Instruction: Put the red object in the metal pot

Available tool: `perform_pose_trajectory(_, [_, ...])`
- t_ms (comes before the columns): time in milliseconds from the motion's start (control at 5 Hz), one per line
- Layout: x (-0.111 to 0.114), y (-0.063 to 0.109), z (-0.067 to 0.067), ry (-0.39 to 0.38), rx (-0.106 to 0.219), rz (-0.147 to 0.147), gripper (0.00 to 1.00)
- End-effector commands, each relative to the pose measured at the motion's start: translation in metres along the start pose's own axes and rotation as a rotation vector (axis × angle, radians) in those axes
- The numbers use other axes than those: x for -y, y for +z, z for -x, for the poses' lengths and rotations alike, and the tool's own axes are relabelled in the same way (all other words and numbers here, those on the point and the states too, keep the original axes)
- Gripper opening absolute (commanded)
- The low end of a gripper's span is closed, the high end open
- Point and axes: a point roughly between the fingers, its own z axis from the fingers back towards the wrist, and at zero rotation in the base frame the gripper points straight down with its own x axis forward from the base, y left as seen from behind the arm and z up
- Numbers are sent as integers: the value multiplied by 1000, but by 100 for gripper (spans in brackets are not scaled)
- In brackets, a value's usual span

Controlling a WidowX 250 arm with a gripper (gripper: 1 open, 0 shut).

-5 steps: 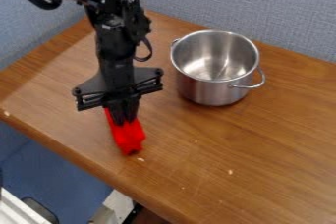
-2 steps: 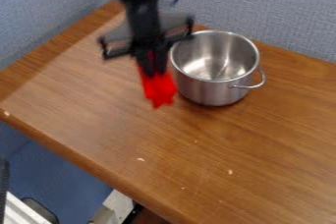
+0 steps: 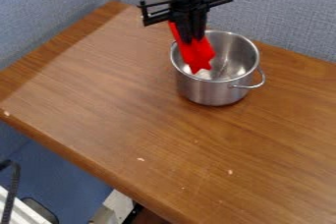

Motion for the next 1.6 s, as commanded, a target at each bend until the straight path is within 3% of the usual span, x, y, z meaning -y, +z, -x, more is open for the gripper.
perform_pose_trajectory(0, [-6, 27, -13, 24, 35, 54, 0])
perform_pose_trajectory(200, [-30, 34, -31, 84, 44, 65, 0])
perform_pose_trajectory(400, [-30, 33, -40, 67, 51, 80, 0])
perform_pose_trajectory(600, [-39, 16, -57, -40, 87, 95, 0])
perform_pose_trajectory(800, [-63, 0, -74, -104, 159, 73, 0])
perform_pose_trajectory(1000, [-78, -24, -83, -194, 217, 22, 0])
perform_pose_trajectory(1200, [-44, -2, -77, -223, 200, 43, 0])
perform_pose_trajectory(1400, [4, 2, -68, -269, 176, 80, 0])
